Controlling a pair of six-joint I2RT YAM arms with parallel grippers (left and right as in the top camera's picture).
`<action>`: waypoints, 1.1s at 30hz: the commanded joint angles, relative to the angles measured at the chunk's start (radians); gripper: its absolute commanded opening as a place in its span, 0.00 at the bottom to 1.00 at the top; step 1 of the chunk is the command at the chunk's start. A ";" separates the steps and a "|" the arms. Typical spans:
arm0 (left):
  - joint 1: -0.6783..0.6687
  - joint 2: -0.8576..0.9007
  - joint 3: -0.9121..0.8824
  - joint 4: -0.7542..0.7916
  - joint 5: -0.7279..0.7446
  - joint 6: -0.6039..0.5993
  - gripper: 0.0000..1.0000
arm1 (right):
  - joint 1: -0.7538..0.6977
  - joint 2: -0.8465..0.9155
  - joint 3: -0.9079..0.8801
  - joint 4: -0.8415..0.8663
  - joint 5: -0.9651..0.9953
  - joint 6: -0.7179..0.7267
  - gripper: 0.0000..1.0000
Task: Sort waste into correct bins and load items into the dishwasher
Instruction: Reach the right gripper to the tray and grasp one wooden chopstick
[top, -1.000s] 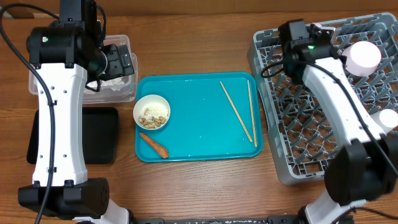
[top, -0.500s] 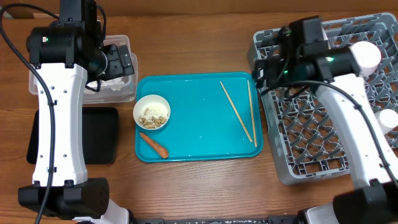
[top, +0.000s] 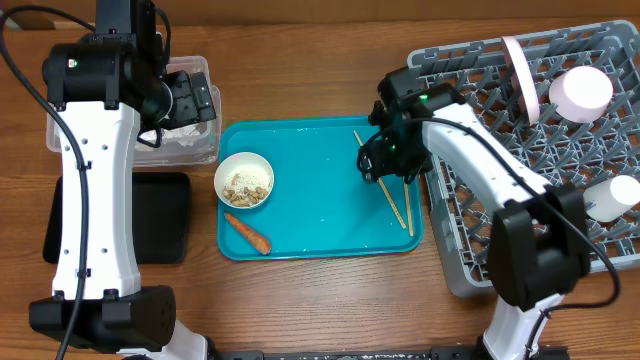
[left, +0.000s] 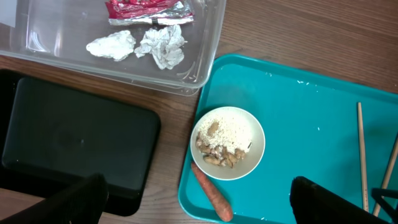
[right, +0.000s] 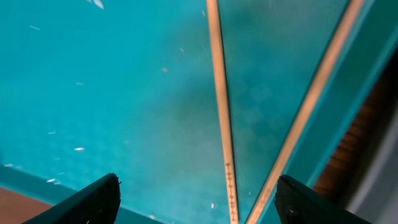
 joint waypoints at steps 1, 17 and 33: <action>-0.001 0.000 0.010 0.001 0.008 -0.006 0.95 | 0.010 0.059 -0.003 0.005 0.022 -0.006 0.82; -0.001 0.000 0.010 0.001 0.008 -0.006 0.95 | 0.030 0.183 -0.013 0.040 0.030 -0.006 0.63; -0.001 0.000 0.010 0.001 0.008 -0.006 0.95 | 0.030 0.183 -0.042 0.030 0.027 0.058 0.08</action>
